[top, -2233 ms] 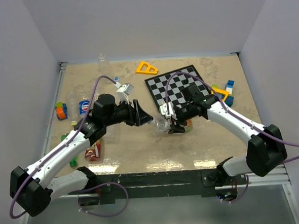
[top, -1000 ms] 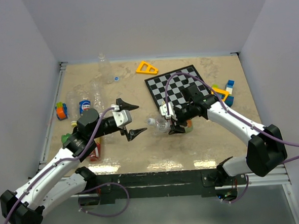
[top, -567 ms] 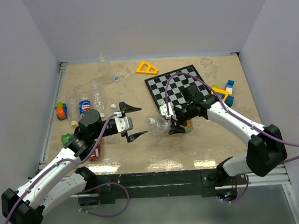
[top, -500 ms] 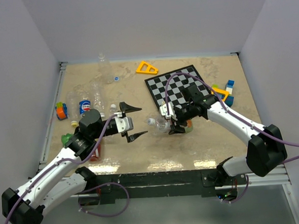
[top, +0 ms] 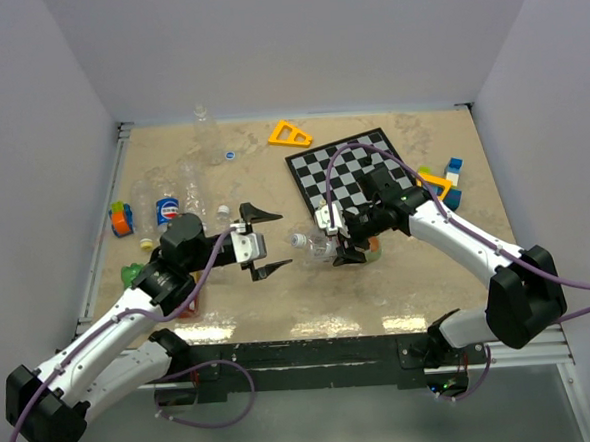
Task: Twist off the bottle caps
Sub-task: Unscrew the bottle cap from the plastic bottle.
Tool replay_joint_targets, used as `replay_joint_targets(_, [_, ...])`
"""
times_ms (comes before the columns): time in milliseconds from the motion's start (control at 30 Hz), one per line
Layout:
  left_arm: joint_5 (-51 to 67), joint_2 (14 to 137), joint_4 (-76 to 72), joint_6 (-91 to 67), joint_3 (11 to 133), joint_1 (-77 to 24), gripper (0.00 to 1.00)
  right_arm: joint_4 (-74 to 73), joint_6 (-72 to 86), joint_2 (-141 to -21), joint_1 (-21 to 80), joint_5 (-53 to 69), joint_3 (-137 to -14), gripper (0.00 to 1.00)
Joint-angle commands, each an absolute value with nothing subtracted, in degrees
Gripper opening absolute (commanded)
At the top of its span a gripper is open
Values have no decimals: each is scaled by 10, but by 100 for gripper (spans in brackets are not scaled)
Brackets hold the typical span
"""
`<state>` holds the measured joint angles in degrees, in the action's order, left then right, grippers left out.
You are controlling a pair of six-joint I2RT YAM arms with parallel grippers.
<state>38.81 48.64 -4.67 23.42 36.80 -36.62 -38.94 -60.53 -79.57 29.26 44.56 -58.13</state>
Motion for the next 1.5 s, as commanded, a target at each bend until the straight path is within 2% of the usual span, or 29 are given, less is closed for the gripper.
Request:
replay_joint_targets(0, [405,491,-59,259,371,-365,96,-391,-614,-793,295,465,-587,9])
replay_joint_targets(400, [410,497,-58,264,372,-365,95,-391,-615,-794,295,466,-587,9])
replay_joint_targets(600, [431,518,-60,262,381,-365,91,-390,-615,-792,295,466,-587,9])
replay_joint_targets(900, [454,570,-85,228,400,-365,75,-391,-615,-792,295,466,-587,9])
replay_joint_targets(1467, [489,597,-121,191,403,-365,56,-389,-615,-794,295,465,-586,9])
